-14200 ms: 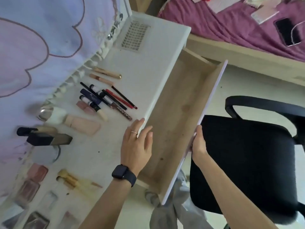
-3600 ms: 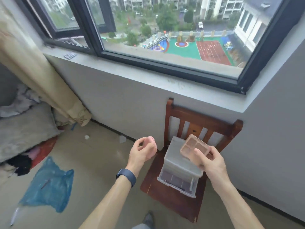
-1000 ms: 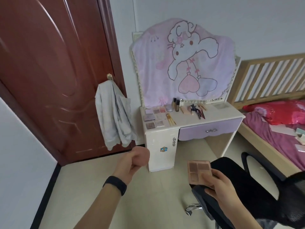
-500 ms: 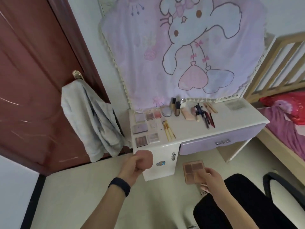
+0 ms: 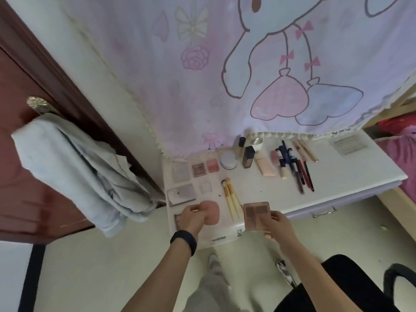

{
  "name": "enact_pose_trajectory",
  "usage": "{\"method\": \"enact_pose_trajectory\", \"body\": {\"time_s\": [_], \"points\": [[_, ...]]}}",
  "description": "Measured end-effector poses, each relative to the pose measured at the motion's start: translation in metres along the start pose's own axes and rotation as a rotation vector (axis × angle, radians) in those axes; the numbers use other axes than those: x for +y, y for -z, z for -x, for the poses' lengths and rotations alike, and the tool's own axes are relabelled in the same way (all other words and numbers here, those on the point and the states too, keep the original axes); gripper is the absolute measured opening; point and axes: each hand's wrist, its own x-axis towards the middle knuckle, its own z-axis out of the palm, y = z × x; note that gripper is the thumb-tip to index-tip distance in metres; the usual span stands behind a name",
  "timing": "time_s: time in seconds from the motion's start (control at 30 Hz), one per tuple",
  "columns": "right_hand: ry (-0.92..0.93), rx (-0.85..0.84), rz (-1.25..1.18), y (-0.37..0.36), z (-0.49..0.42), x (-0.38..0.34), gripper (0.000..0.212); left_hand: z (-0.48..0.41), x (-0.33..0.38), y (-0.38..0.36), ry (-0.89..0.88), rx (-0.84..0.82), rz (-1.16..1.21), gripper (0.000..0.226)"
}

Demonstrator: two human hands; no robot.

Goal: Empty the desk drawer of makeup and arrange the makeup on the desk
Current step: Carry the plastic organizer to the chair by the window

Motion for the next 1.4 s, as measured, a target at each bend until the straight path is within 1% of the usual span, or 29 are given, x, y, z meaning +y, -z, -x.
{"method": "enact_pose_trajectory", "body": {"time_s": [0.1,0.17,0.23,0.33,0.43,0.63,0.73,0.83,1.03,1.17,1.23,1.3,1.4], "points": [[-0.023,0.024,0.006,-0.011,-0.028,-0.014,0.016,-0.040,0.022,-0.014,-0.004,-0.008,-0.049,0.033],[-0.059,0.044,0.014,-0.011,-0.041,-0.020,0.011,-0.056,0.033,-0.025,-0.052,0.006,-0.162,0.031],[-0.079,0.058,-0.012,-0.010,-0.048,-0.024,0.011,-0.066,0.038,-0.034,-0.097,0.016,-0.306,0.025],[-0.077,0.067,-0.015,-0.005,-0.060,-0.032,0.015,-0.080,0.042,-0.050,-0.107,0.042,-0.401,0.022],[-0.075,0.042,0.017,0.000,-0.078,-0.040,0.012,-0.092,0.045,-0.067,-0.105,0.086,-0.432,0.019],[-0.076,-0.043,0.117,0.004,-0.122,-0.058,0.022,-0.105,0.053,-0.093,-0.098,0.159,-0.570,0.021],[-0.085,-0.109,0.166,-0.001,-0.141,-0.067,0.022,-0.106,0.053,-0.102,-0.086,0.174,-0.614,0.020],[-0.076,-0.174,0.220,-0.003,-0.155,-0.074,0.022,-0.105,0.051,-0.114,-0.048,0.207,-0.612,0.024],[-0.101,-0.218,0.256,0.010,-0.167,-0.072,0.020,-0.102,0.052,-0.125,0.018,0.263,-0.590,0.027],[-0.122,-0.235,0.228,0.020,-0.166,-0.069,0.016,-0.083,0.045,-0.126,-0.033,0.307,-0.602,0.022],[-0.129,-0.233,0.211,0.025,-0.164,-0.069,0.015,-0.071,0.033,-0.130,-0.071,0.263,-0.672,0.026],[-0.129,-0.228,0.205,0.031,-0.163,-0.070,0.015,-0.062,0.020,-0.137,-0.072,0.153,-0.734,0.032],[-0.116,-0.227,0.194,0.041,-0.161,-0.073,0.013,-0.058,0.010,-0.153,-0.071,0.066,-0.726,0.031]]}}
